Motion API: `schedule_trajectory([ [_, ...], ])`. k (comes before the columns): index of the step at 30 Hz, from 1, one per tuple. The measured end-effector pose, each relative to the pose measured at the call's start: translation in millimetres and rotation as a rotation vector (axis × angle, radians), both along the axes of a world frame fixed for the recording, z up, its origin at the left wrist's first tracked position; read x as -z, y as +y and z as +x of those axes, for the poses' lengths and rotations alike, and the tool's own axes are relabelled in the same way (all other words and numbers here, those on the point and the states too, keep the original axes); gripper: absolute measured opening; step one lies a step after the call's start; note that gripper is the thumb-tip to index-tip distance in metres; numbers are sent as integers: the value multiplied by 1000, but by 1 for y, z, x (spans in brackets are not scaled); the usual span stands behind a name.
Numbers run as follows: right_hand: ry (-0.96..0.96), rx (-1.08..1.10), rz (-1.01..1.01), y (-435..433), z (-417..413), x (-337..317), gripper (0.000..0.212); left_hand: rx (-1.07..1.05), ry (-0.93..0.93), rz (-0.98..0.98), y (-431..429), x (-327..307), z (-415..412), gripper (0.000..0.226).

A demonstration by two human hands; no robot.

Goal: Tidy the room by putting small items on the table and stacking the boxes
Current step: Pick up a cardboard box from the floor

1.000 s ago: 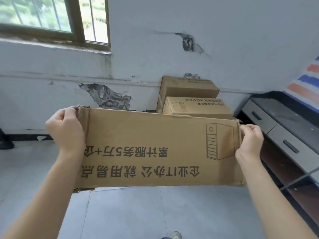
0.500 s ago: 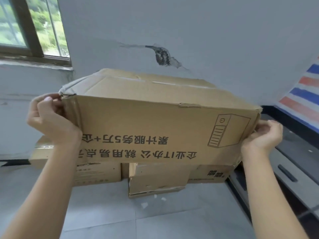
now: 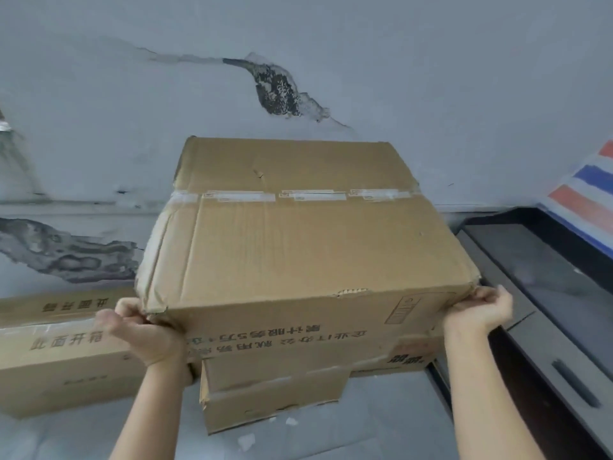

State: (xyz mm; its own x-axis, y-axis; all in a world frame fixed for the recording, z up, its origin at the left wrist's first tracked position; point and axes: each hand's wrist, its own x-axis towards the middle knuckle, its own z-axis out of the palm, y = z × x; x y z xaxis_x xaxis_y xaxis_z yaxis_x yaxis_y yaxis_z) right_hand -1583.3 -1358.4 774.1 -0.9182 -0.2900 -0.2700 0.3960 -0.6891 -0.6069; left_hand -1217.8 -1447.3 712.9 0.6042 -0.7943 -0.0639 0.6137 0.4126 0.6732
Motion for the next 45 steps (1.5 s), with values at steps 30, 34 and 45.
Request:
schedule_trajectory([
  [30,142,-317,638,-104,-43,66,52,-60,-681,487,-45,-16,-55,39],
  [34,174,-326,690,-98,-41,71,55,19,-693,508,-38,-17,-52,36],
  [45,375,-382,800,-68,-5,79,48,112,-666,514,-14,-6,-50,52],
])
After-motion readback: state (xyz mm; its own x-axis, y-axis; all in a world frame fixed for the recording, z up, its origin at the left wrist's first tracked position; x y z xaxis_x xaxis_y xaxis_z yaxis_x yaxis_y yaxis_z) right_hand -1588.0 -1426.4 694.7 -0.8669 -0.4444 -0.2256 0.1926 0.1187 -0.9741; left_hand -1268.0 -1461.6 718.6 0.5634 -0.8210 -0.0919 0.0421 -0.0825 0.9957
